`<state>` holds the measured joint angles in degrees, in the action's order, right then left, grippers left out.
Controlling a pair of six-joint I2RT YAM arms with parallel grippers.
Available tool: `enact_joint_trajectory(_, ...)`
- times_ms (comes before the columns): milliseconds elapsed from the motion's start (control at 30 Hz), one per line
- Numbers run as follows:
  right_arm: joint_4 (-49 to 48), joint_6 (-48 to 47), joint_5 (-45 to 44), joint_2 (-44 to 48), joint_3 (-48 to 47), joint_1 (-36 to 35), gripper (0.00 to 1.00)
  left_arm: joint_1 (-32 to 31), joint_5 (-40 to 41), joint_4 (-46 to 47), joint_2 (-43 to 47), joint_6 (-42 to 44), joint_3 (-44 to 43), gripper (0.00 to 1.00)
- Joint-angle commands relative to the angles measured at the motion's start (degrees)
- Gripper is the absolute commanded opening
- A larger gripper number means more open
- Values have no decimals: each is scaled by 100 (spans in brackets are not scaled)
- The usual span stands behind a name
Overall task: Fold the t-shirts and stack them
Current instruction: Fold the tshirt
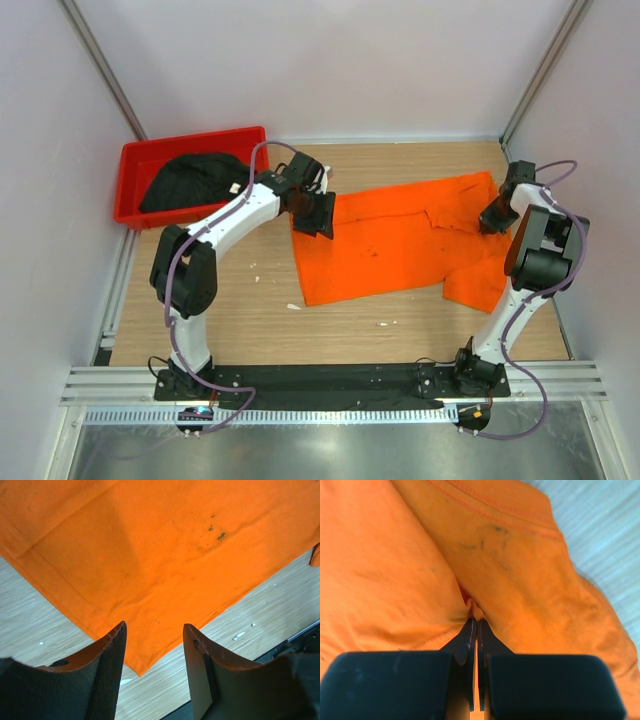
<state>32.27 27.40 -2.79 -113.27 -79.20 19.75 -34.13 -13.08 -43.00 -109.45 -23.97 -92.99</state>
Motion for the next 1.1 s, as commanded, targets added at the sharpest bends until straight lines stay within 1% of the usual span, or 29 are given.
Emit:
enact_joint_trajectory(0, 358, 134, -187, 455, -61, 29, 2, -24, -45, -24, -15, 85, -246, 51)
enact_joint_trajectory(200, 543, 433, -240, 622, 106, 29, 2, -24, -81, -41, -41, 94, -298, 51)
enact_joint_trajectory(300, 578, 494, -187, 613, 202, 29, 5, -24, -81, -68, -33, 103, -299, 51)
enact_joint_trajectory(367, 613, 503, -143, 605, 256, 29, 18, -24, -72, -85, -24, 111, -281, 51)
enact_joint_trajectory(400, 683, 460, -152, 605, 247, 29, 28, -15, -63, -120, 2, 120, -264, 51)
enact_joint_trajectory(500, 798, 276, -222, 788, 203, 29, 41, -24, 95, -208, 64, 216, -211, 51)
enact_joint_trajectory(533, 850, 179, -283, 859, 151, 20, 45, -15, 208, -261, 108, 243, -167, 52)
enact_joint_trajectory(567, 860, 82, -406, 920, 2, -14, 48, -6, 444, -261, 143, 287, -132, 53)
enact_joint_trajectory(600, 764, -136, -450, 1017, -60, -67, 56, 11, 534, -218, 143, 296, -97, 53)
enact_joint_trajectory(667, 693, -339, -678, 992, -392, -383, 61, 81, 736, -217, 38, 305, -236, 57)
enact_joint_trajectory(733, 622, -524, -767, 738, -674, -655, 63, 108, 815, -200, -268, 305, -429, 58)
enact_joint_trajectory(767, 640, -534, -828, 589, -1024, -874, 64, 117, 938, -208, -427, 305, -691, 58)
enact_joint_trajectory(867, 737, -560, -890, 70, -1659, -1165, 64, 126, 1114, -358, -937, 322, -1220, 57)
enact_joint_trajectory(967, 780, -656, -899, -387, -2133, -1332, 64, 152, 1238, -279, -1332, 305, -1510, 57)
enact_joint_trajectory(1067, 684, -840, -943, -686, -2328, -1430, 64, 205, 1273, -235, -1736, 252, -1678, 56)
